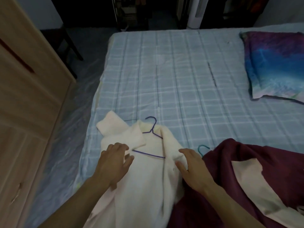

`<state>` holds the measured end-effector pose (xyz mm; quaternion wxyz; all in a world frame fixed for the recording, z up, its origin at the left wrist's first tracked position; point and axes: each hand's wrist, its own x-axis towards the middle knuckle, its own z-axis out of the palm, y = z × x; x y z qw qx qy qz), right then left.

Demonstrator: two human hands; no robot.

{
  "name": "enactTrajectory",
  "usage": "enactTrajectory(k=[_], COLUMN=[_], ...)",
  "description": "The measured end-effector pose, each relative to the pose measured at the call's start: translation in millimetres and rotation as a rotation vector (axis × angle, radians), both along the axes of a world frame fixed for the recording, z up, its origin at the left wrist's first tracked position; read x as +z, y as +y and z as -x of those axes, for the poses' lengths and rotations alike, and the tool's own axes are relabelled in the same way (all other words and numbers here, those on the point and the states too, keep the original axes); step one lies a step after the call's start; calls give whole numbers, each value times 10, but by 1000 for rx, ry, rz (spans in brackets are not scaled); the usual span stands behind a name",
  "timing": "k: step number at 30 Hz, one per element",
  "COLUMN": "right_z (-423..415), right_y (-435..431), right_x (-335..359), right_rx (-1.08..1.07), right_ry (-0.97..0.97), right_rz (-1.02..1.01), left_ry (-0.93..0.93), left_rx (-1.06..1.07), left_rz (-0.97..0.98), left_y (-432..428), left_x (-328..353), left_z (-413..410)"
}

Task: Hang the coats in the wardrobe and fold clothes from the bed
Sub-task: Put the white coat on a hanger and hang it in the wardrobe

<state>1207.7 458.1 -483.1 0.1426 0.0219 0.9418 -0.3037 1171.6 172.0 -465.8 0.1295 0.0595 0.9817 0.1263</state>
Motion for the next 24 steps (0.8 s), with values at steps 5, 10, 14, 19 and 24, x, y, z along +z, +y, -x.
enactTrajectory(k=[5, 10, 14, 19, 24], right_z=[330, 629, 779, 926, 1061], right_y=[-28, -95, -138, -211, -286], right_x=[-347, -648, -866, -1104, -1216], right_rx=[40, 42, 75, 119, 66], right_ry=[-62, -70, -68, -82, -148], right_rz=[-39, -59, -106, -161, -157], left_ry=[-36, -82, -130, -189, -154], left_rx=[-26, -53, -68, -140, -142], left_rz=[26, 20, 44, 137, 268], left_y=[71, 109, 47, 36, 91], left_x=[-283, -592, -872, -1262, -1484], left_z=[305, 673, 944, 1097, 1168])
